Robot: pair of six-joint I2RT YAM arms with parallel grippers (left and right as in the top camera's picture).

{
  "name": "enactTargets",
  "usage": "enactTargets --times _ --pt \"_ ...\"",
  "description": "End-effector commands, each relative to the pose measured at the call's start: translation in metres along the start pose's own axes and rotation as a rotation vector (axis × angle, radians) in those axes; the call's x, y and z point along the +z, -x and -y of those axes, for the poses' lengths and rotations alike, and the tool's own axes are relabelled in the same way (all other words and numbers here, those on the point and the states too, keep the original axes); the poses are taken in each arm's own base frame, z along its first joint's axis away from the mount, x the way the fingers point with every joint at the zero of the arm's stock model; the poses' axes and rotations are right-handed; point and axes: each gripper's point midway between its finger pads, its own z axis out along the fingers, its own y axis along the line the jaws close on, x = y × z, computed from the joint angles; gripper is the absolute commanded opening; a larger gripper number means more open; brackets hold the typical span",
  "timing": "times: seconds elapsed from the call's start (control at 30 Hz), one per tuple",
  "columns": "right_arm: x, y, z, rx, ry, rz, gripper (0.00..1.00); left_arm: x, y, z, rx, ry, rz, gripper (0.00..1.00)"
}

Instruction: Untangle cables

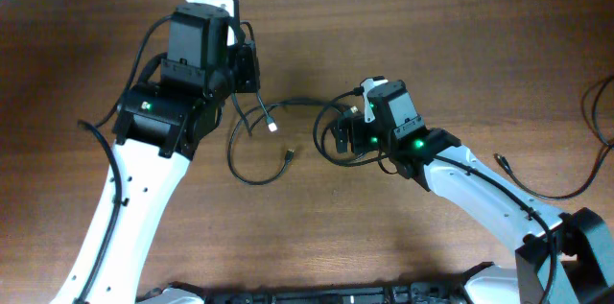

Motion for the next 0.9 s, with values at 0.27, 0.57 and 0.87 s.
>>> enactTargets --times 0.27,0.57,0.87 --pt "-0.003 0.049 -0.044 -0.411 0.17 0.219 0.9 0.064 -0.144 -0.032 -0.079 0.162 -0.512 0.0" --pt "0.051 0.032 -0.094 -0.461 0.492 0.1 0.76 0.092 -0.16 -0.038 -0.242 0.124 -0.533 0.0" --pt "0.108 0.025 -0.11 -0.506 0.576 0.038 0.73 0.093 -0.158 -0.049 -0.27 0.142 -0.526 0.0"
